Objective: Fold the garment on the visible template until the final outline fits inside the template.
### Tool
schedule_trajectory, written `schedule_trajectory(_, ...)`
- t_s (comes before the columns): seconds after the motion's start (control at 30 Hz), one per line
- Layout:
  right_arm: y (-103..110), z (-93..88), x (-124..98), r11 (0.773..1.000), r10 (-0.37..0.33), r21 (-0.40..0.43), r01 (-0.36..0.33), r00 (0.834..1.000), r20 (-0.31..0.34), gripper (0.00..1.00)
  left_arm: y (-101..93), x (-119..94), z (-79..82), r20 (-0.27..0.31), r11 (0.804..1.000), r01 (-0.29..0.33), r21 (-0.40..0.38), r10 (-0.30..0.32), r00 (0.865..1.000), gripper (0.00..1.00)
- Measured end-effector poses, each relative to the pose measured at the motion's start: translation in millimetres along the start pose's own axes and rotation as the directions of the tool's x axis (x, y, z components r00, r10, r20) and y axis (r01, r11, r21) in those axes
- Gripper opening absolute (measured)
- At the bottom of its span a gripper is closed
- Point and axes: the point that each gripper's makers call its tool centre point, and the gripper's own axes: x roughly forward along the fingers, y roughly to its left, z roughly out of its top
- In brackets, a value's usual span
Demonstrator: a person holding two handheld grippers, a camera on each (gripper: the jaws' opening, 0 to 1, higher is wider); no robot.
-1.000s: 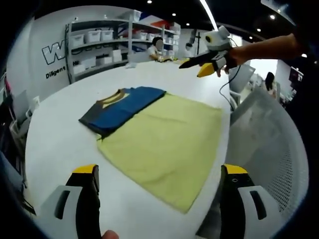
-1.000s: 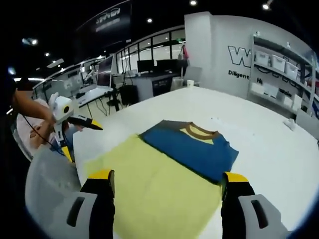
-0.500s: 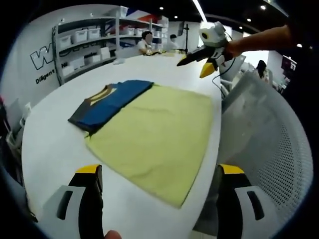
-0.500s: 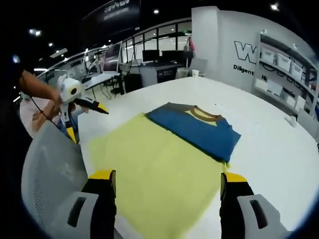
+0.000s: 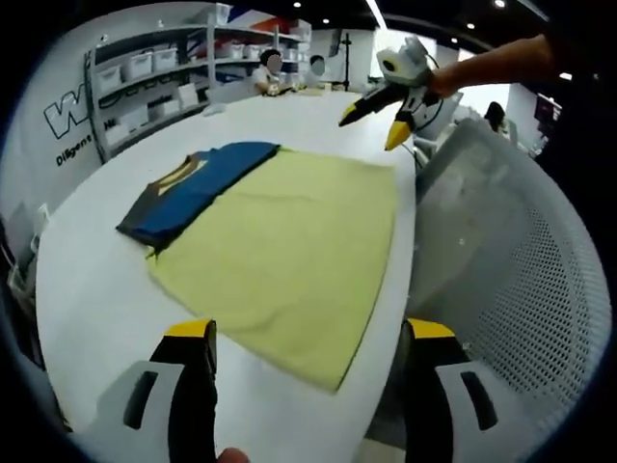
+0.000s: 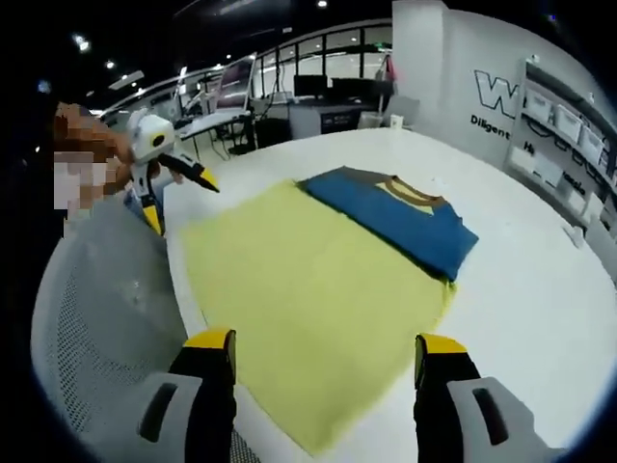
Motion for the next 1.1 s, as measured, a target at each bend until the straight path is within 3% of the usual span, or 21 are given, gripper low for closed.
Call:
schedule_trajectory(0.03,-1,-1.3,-1,0.999,-0.015,-0.040,0.016,1.000,0.008,0.73,-1.6,0,-0.3,-0.001,1.000,0.003,0.018,-0.003,1.000,0.68)
schedule_trajectory(0.17,6,-13.0,-2,0.999,0.010,-0.039,-0.010,1.000,-0.007,0.68,-4.5,3,-5.5,-0.024,0.999,0.011,0.037,-0.010,1.000,0.65)
schedule_trajectory(0.37,13,-38.2,-5,0.994,0.048,-0.092,-0.056,0.995,-0.085,0.57,-6.6,4,-12.5,-0.050,0.999,0.018,0.039,-0.016,0.999,0.56)
schedule_trajectory(0.5,14,-44.0,-6,0.994,0.057,-0.091,-0.066,0.994,-0.093,0.53,-5.9,4,-16.7,-0.066,0.998,-0.003,0.067,0.008,0.998,0.48)
schedule_trajectory(0.67,23,-53.6,-4,0.986,0.092,-0.130,-0.109,0.987,-0.131,0.44,-8.7,4,-27.4,-0.115,0.996,0.004,0.094,0.007,0.993,0.45)
schedule_trajectory(1.1,29,-75.0,0,0.976,0.133,-0.150,-0.161,0.974,-0.184,0.39,-12.1,6,-37.5,-0.180,0.990,0.013,0.141,0.013,0.984,0.37)
